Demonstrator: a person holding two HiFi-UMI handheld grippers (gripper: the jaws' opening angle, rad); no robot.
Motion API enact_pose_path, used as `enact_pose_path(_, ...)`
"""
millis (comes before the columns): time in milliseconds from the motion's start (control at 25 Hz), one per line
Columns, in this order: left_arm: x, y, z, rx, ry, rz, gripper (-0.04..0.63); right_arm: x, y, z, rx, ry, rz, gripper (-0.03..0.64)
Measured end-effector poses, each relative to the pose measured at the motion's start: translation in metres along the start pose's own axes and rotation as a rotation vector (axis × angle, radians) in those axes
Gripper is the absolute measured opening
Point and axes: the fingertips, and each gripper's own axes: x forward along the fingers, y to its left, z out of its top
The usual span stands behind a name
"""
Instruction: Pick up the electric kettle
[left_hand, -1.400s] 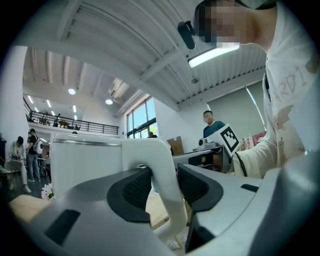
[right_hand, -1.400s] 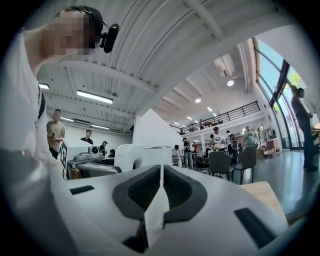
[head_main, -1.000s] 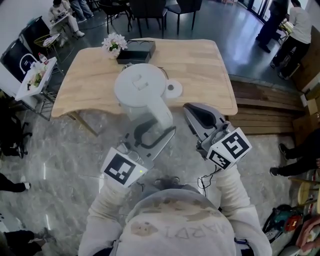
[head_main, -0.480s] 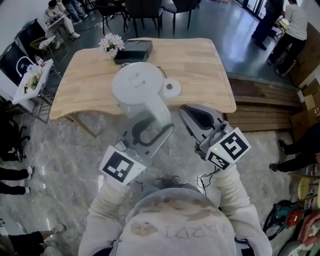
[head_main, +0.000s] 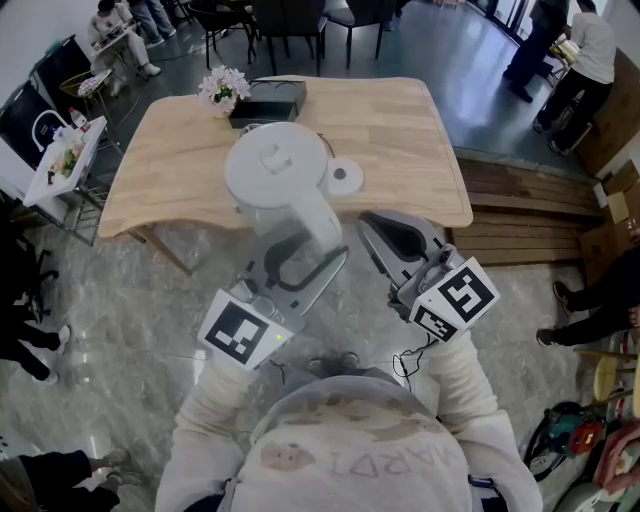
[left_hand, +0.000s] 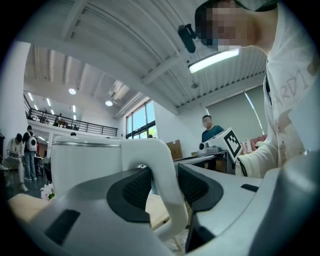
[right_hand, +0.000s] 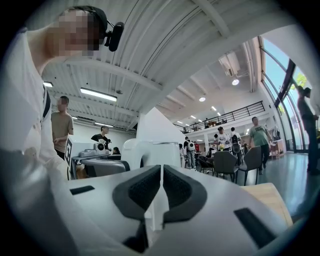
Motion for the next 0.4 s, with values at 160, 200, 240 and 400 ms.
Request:
enact_pose_path(160,-0.0007,-0.0010,0.0031,0.014,-0.002,0.004,0.163,0.0003,0.0013,0.0025,-0.002,-0.002,0.002,0.026)
enact_pose_path(200,-0.0009,-0.0008,0.0037,0.015,-0.003,0.005,0.163,0.0007,0.0015,0.0031,-0.003,-0.003,0.002,0.026)
enact_pose_path(240,-0.0010,-0.0005,0.0042,0.014,-0.004,0.006,0.163,0.0010,0.0016,0.0035,-0.004,-0.004,0.002,0.026)
enact_pose_path(400,-0.0003,-0.0003,0.0042,0.012,-0.002,0.008,0.163,0.0013,0.0013,0.0033,-0.003,-0.006,0.005,0.026)
